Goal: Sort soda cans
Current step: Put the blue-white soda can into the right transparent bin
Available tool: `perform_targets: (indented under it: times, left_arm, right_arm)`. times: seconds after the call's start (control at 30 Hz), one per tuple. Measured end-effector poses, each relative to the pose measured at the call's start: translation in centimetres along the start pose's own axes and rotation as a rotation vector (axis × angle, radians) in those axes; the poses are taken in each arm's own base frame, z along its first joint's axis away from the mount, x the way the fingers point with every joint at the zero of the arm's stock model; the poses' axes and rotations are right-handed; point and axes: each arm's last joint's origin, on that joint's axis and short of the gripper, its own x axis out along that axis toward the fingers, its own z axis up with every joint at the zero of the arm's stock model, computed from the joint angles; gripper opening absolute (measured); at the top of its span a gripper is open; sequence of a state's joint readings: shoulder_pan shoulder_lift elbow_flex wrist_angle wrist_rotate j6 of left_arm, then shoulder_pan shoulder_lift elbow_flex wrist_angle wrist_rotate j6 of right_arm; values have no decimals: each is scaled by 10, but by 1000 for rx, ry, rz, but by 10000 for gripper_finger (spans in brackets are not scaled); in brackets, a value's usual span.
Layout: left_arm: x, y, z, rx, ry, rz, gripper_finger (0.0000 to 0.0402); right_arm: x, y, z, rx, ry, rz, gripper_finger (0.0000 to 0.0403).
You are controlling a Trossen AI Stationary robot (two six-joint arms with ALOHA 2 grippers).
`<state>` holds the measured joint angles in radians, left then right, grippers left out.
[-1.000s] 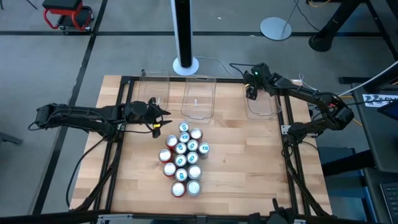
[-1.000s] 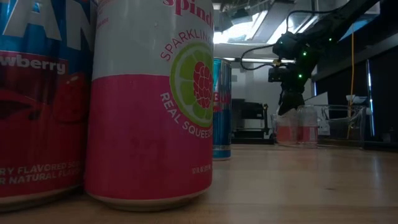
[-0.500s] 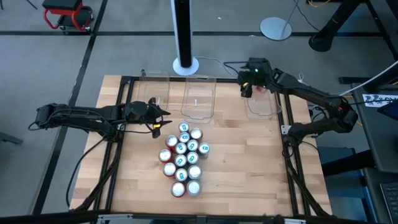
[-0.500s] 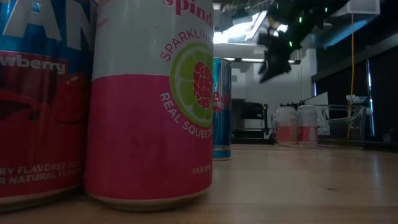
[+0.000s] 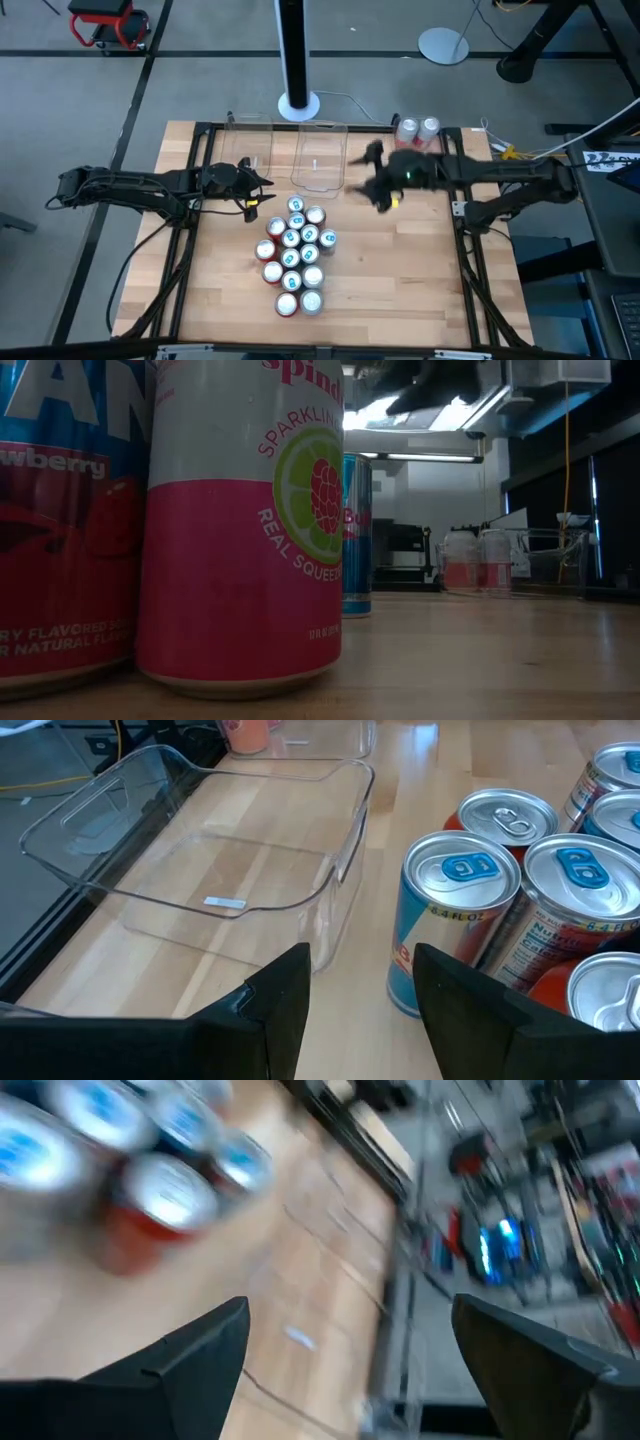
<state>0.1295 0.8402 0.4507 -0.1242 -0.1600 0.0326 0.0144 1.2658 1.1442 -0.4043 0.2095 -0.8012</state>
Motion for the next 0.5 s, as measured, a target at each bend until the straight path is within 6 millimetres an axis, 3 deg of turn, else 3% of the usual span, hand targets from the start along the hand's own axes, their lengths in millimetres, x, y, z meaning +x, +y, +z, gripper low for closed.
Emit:
perform_targets:
  times: [0.27,0.5]
  left_arm:
    - [0,0,0,0,-1,0,169]
    - [0,0,0,1,1,0,169]
  right_arm:
    - [3,58,54,-117,-123,51,347]
    - [22,93,78,-142,-176,126,347]
